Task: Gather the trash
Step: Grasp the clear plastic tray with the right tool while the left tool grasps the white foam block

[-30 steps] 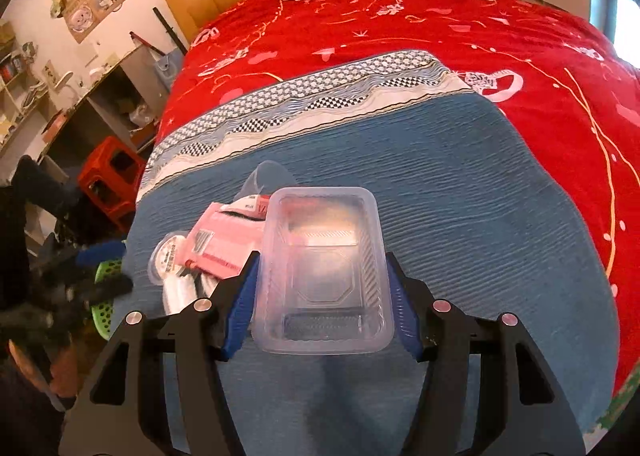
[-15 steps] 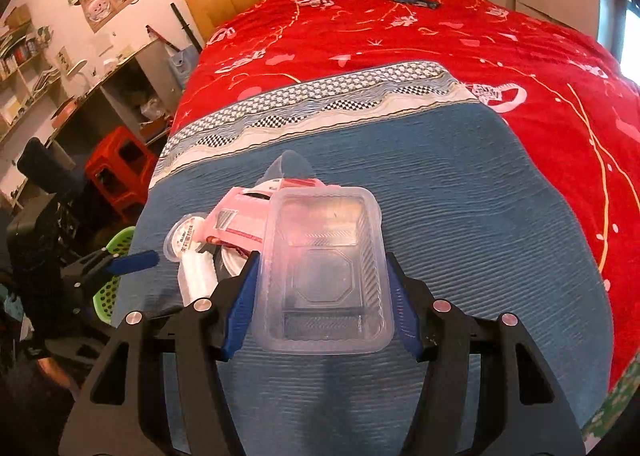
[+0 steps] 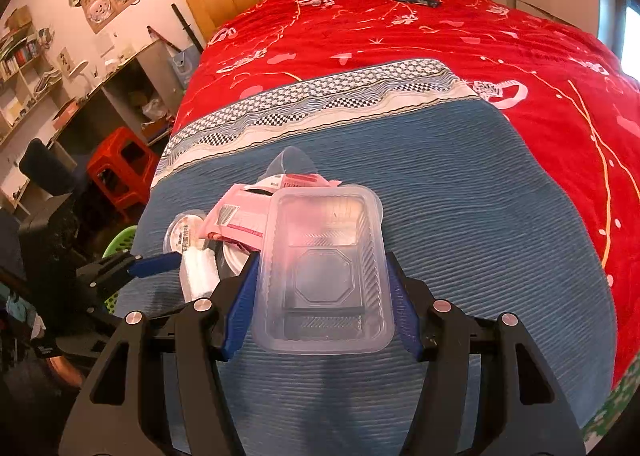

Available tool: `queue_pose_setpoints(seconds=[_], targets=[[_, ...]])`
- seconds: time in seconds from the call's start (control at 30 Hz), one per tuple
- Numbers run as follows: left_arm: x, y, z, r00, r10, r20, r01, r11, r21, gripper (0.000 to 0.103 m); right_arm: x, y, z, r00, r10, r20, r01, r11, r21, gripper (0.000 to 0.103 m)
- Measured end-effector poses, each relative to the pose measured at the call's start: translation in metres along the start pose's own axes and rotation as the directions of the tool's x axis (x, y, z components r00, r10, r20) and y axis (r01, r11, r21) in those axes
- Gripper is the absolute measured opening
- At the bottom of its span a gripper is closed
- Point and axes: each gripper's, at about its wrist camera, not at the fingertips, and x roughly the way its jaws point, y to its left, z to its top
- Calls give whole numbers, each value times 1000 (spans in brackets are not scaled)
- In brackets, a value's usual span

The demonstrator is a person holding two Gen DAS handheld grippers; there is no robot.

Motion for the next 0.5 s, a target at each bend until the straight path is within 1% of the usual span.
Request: queue_pose_setpoints(seconds=[0.27,0.33,0.4,0.43,0.5], targets=[[-1,0,-1,1000,15,11,-15,1000,11,66,1,1,-1,1000,6,-2,-6,1000,1,60],[-4,-2,-2,999,35,27,-35,999,17,65,0,3,0,1000,8,-1,-8,1000,-3,60],[-6,-2,-2,999,29,29,-30,999,19,65,-1,5,0,1000,9,0,-9,1000,-8,60],[-7,-4,-3,998,49,40,-50,998,31,65,-1,6,0,1000,8,2,-8,1000,-12,60],[-7,-6,-3,997,62,43,-63,997,40,65,-2,8,0,1000,10,4,-10,1000,-13,60]])
